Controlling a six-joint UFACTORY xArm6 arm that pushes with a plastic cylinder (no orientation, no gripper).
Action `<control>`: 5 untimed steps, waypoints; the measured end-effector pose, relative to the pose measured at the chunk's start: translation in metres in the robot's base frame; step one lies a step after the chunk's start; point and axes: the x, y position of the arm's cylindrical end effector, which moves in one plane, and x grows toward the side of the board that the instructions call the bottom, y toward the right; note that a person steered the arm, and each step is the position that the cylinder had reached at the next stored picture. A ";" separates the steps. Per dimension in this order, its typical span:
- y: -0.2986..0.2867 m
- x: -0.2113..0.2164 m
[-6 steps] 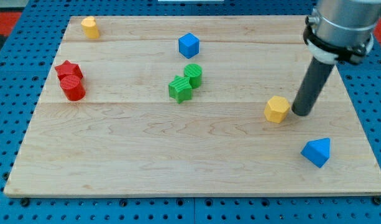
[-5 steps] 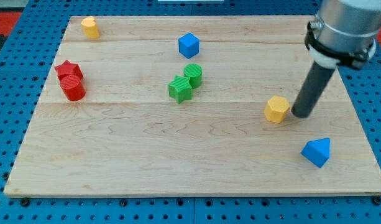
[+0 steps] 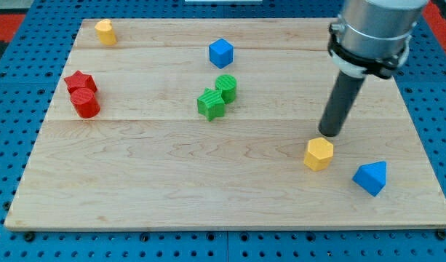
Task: Slide yellow hexagon to blue triangle
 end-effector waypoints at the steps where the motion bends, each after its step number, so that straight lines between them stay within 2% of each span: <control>1: -0.034 0.026; 2: -0.015 0.046; 3: 0.018 0.046; 5: 0.009 0.027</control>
